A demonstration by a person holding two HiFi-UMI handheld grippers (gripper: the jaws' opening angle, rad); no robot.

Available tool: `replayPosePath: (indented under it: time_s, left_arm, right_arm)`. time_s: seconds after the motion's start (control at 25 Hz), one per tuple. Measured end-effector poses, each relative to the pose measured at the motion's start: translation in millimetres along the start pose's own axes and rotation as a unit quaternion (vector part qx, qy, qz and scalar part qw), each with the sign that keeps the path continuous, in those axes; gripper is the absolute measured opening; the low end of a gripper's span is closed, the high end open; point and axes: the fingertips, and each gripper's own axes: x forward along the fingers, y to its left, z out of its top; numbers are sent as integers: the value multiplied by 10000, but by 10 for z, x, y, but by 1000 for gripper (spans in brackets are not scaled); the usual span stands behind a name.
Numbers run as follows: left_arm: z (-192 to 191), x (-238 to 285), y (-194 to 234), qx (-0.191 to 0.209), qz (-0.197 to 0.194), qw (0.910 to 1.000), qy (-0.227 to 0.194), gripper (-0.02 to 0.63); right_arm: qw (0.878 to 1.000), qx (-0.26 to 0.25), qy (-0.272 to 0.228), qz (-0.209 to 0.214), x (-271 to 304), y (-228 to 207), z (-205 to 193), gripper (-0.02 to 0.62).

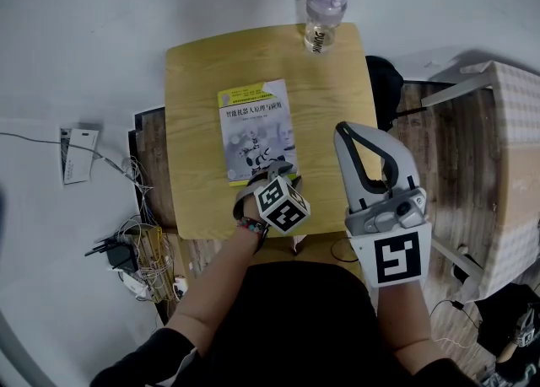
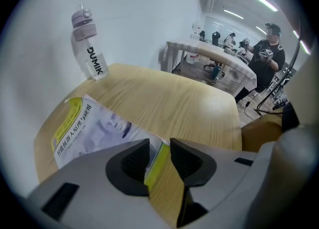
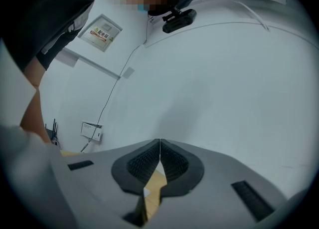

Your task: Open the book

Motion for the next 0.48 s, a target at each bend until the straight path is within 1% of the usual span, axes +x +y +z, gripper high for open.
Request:
replayPosePath:
  time_s: [0.16, 0.24, 0.36, 0.48]
  left_arm:
    - [2, 1, -14, 57, 11, 10000, 50, 125]
    - [8, -32, -27, 96, 25, 9999, 57, 98]
    - [24, -98, -7, 141, 153, 9998, 33, 67]
    - [13, -117, 37, 157, 275, 9995, 63, 61]
  right_arm:
    - [10000, 7, -36, -2, 3, -15, 17, 29]
    - [10000, 9, -50, -3, 9, -20, 31, 29]
    - [10000, 5, -59, 8, 16, -15, 44, 29]
    - [10000, 31, -63, 25, 29, 0, 39, 29]
